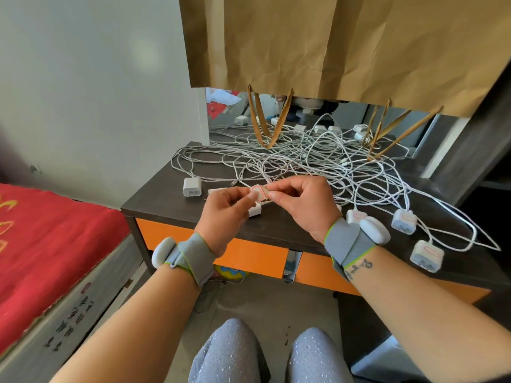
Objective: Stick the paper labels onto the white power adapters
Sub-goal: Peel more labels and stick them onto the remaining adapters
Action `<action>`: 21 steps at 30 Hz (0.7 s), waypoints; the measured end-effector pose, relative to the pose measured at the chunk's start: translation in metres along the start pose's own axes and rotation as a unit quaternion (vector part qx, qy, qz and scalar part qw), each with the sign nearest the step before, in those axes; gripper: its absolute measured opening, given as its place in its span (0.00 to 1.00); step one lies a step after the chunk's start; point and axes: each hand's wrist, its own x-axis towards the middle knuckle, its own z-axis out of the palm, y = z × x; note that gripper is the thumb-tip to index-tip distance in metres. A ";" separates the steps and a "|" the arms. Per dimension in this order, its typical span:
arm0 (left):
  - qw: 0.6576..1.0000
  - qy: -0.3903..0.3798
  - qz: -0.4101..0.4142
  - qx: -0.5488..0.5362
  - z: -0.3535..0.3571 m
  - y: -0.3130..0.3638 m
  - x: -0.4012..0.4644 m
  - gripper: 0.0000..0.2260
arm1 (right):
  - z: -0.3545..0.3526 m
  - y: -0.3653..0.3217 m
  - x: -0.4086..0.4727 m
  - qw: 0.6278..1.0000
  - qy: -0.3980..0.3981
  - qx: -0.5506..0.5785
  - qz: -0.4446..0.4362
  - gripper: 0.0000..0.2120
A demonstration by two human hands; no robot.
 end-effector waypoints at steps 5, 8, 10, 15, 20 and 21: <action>0.994 0.026 0.030 0.099 0.005 0.002 -0.002 0.07 | -0.006 -0.001 -0.001 0.998 -0.017 -0.053 -0.017 0.06; 0.988 0.038 0.050 0.142 0.009 0.005 -0.003 0.07 | -0.011 -0.003 0.000 0.997 -0.038 -0.068 -0.024 0.06; 0.982 0.045 0.060 0.173 0.010 0.007 -0.004 0.07 | -0.014 -0.005 0.001 0.996 -0.050 -0.074 -0.026 0.05; 0.970 0.062 0.077 0.224 0.013 0.007 -0.008 0.05 | -0.016 -0.006 0.004 0.994 -0.056 -0.092 -0.026 0.04; 0.955 0.082 0.104 0.265 0.015 0.010 -0.011 0.08 | -0.016 -0.007 0.004 0.996 -0.065 -0.053 -0.016 0.03; 0.956 0.080 0.103 0.264 0.015 0.011 -0.012 0.08 | -0.015 -0.007 0.004 0.997 -0.067 -0.047 -0.013 0.03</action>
